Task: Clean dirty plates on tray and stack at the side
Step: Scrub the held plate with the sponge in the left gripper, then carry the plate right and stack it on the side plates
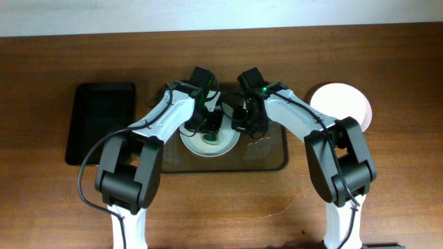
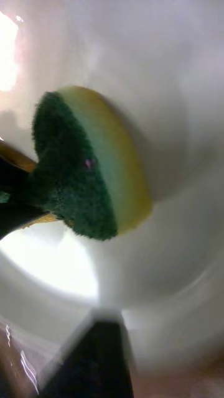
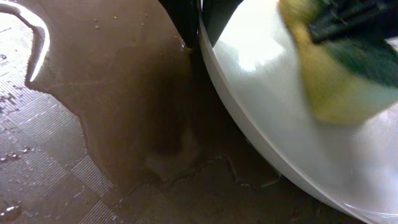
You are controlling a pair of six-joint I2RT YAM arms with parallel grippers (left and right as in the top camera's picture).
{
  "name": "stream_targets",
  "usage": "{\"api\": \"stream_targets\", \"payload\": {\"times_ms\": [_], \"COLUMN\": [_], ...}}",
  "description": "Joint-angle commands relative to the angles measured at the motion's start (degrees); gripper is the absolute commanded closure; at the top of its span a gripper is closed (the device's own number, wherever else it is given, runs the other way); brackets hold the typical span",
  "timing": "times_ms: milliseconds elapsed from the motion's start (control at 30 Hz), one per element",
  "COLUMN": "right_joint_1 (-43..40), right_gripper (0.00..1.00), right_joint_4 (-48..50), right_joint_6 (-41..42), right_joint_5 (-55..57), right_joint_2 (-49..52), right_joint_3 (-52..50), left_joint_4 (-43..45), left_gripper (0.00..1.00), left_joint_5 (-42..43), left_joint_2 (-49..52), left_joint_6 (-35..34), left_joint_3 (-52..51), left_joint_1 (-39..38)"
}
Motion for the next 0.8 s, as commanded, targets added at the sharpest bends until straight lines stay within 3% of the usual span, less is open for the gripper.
{"api": "stream_targets", "payload": {"times_ms": [0, 233, 333, 400, 533, 600, 700, 767], "right_joint_1": [0.2, 0.2, 0.2, 0.2, 0.2, 0.2, 0.1, -0.6], "right_gripper": [0.96, 0.96, 0.96, 0.96, 0.96, 0.96, 0.96, 0.96], "right_joint_4": [0.2, 0.2, 0.2, 0.2, 0.4, 0.8, 1.9, 1.9], "right_joint_6": [0.3, 0.3, 0.3, 0.3, -4.5, -7.4, -10.3, -10.8], "right_joint_5": [0.8, 0.8, 0.8, 0.7, -8.2, -14.3, -18.1, -17.4], "right_joint_2": [1.2, 1.2, 1.2, 1.2, 1.2, 1.2, 0.8, -1.1], "right_joint_3": [-0.5, -0.5, -0.5, -0.5, -0.5, -0.5, -0.5, -0.5], "left_joint_4": [6.6, 5.4, 0.4, -3.3, -8.0, -12.9, -16.5, -16.5], "left_gripper": [0.99, 0.99, 0.99, 0.99, 0.99, 1.00, 1.00, 1.00], "left_joint_5": [6.8, -20.3, -20.0, -12.9, 8.2, 21.9, 28.7, 28.8], "left_joint_2": [0.9, 0.9, 0.9, 0.8, 0.8, 0.8, 0.8, 0.8], "left_joint_6": [-4.1, -8.8, -8.7, -6.6, 6.9, 13.1, 13.4, 13.4], "left_joint_3": [-0.5, -0.5, -0.5, -0.5, 2.5, 8.8, 18.6, 23.3], "left_joint_1": [-0.6, 6.9, 10.2, 11.6, 12.0, 13.2, 16.5, 19.3]}}
